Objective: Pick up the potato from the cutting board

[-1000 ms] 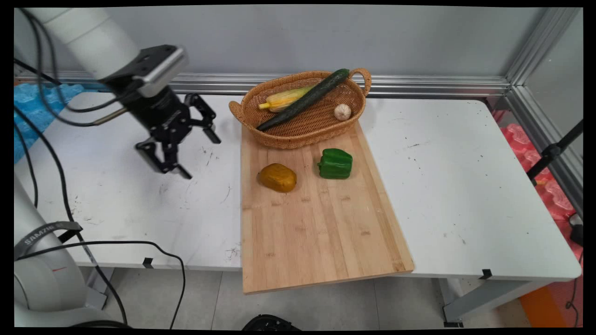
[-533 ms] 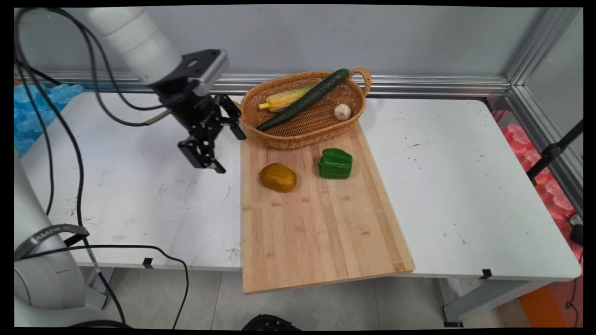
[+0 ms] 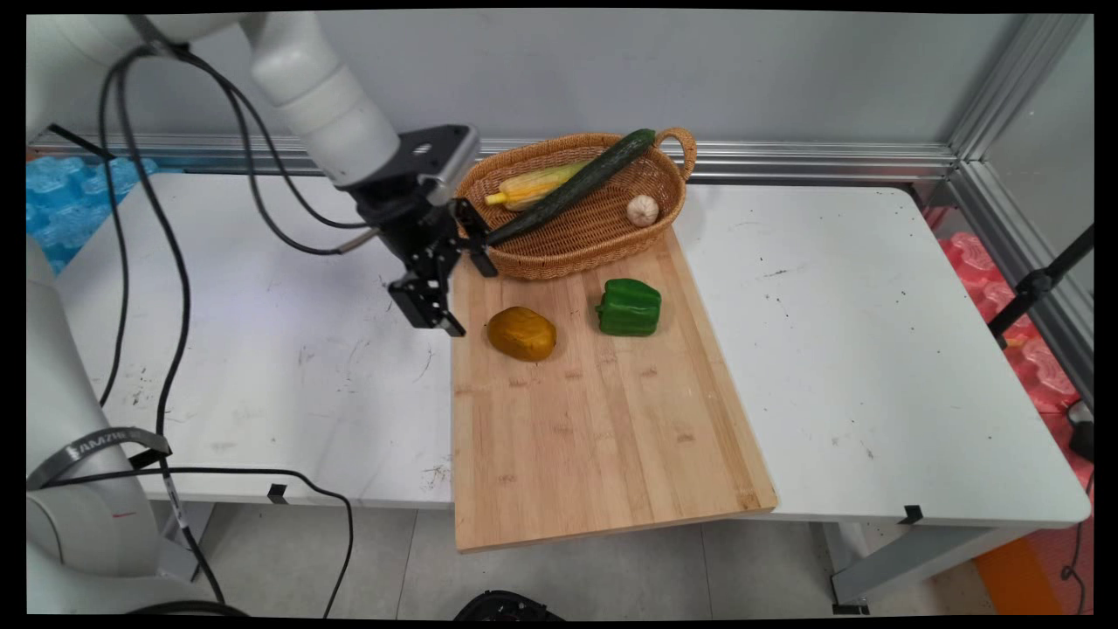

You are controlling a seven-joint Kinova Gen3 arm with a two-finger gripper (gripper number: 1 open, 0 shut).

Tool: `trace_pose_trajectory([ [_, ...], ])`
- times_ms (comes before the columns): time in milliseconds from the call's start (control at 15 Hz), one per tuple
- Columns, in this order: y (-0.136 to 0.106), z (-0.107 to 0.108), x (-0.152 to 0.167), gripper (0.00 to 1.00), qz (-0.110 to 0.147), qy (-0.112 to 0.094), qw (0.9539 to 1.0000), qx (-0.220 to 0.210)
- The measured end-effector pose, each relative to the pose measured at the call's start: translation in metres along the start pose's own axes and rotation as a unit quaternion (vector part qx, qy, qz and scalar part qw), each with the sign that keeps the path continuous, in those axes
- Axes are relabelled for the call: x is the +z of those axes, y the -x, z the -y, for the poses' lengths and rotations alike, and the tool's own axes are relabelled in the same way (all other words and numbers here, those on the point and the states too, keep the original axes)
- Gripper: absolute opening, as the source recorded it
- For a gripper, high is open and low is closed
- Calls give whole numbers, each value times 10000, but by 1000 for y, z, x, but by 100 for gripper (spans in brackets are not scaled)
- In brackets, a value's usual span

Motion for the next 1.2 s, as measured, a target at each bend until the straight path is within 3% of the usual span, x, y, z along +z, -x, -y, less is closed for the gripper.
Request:
trace_pose_trajectory([
  [600, -5, 21, 57, 100, 65, 105, 9999, 94],
  [1133, -4, 31, 78, 100, 100, 91, 9998, 124],
  [1200, -4, 32, 79, 0, 97, 96, 9998, 123],
])
